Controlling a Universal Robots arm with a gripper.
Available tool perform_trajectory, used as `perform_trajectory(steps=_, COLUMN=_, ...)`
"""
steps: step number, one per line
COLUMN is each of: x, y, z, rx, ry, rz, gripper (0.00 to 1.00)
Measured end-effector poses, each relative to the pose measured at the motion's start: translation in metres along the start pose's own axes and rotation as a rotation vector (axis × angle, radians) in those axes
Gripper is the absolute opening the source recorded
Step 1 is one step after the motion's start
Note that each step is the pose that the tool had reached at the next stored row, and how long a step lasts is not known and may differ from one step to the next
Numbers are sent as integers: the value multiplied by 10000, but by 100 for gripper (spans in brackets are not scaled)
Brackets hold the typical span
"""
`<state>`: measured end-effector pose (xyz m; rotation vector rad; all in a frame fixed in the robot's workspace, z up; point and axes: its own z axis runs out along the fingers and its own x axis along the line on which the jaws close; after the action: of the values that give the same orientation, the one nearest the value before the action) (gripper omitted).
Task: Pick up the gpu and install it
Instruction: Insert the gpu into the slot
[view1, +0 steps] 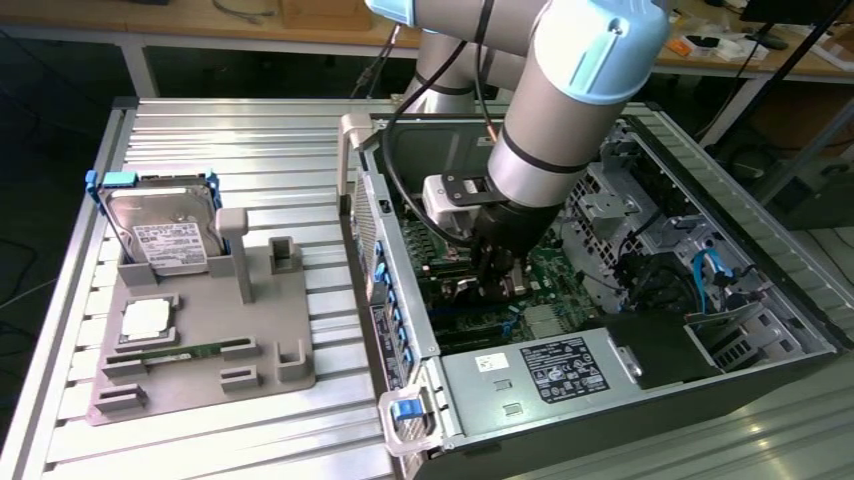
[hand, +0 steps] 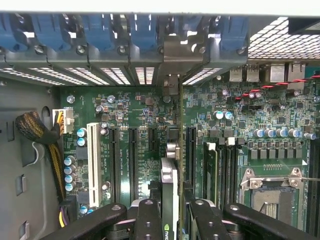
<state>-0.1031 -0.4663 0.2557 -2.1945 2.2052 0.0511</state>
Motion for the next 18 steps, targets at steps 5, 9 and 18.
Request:
perform_trajectory(steps=5, x=2, y=0, z=37, rx=-2, ry=6, rz=0, gripper=27)
perform_trajectory(steps=9, x=2, y=0, z=42, rx=1, ry=-2, rz=0, gripper=27)
perform_trajectory(steps=18, x=2, y=-1, z=50, rx=4, ry=-4, rz=-1, gripper=27)
